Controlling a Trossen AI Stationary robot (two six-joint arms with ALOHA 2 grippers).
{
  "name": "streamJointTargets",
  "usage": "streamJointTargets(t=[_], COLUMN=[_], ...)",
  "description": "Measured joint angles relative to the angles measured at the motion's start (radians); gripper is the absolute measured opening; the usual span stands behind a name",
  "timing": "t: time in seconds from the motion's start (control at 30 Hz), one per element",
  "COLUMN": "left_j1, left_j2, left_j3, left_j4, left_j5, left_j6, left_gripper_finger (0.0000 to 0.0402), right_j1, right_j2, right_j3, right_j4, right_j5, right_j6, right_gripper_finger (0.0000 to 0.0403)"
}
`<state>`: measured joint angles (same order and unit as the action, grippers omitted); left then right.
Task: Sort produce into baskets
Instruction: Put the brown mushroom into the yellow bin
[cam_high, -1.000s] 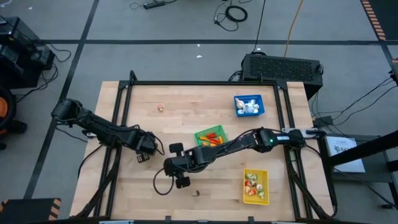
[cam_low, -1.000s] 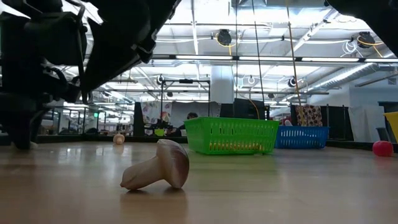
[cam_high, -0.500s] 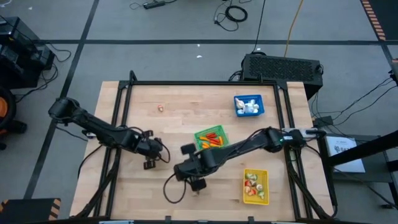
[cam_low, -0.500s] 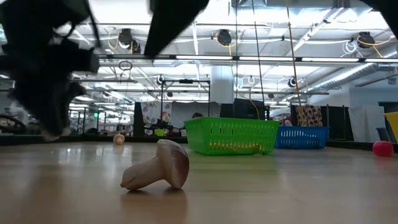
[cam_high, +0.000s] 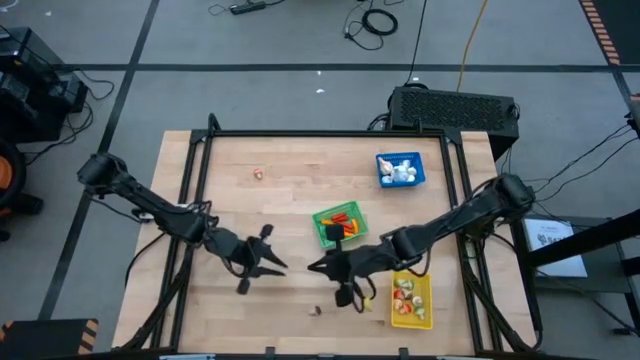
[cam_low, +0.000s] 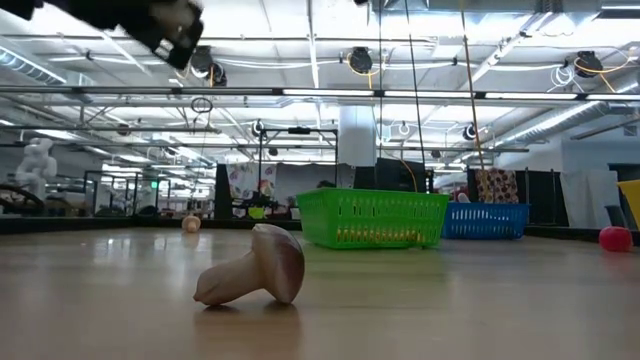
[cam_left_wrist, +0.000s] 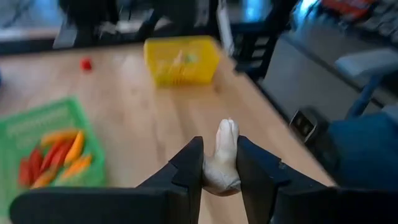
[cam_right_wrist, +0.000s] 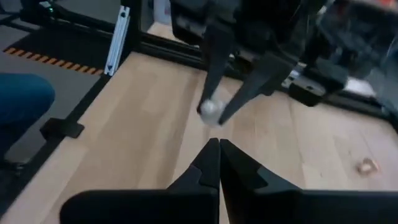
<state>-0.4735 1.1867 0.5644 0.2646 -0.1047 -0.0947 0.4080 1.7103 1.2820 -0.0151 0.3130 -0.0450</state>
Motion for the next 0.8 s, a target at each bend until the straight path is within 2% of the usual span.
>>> streamJointTargets(t=[0.1,0.2,0.33,0.47,0.63,0.8], left_j1=[0.010,0.028,0.073,0.106,0.110,0.107], left_j2=[0.039,0.082,0.129,0.149,0.154,0.154], left_j3=[0.000,0.000,0.000,0.000,0.000,0.000], left_j4=[0.067,0.098,0.112,0.123,0.123,0.122], left_j5=[0.020,0.023,0.023,0.050,0.101,0.103], left_j6=[0.051,0.082,0.101,0.078,0.074,0.074], left_gripper_finger=[0.0087,0.0087,0.0087,0.0087,0.0087,0.0087], right_j1=[0.000,0.000,0.005,0.008,0.009,0.004], right_j2=[-0.003,0.029,0.075,0.108,0.160,0.182], right_j3=[-0.109,-0.129,-0.120,-0.096,-0.066,-0.044], right_j4=[0.189,0.282,0.291,0.301,0.305,0.300], right_j5=[-0.003,-0.004,-0.004,-0.002,0.002,0.019], right_j6=[-0.076,-0.179,-0.251,-0.276,-0.334,-0.360], right_gripper_finger=[0.0000,0.0005,0.0032,0.0080,0.0142,0.0172])
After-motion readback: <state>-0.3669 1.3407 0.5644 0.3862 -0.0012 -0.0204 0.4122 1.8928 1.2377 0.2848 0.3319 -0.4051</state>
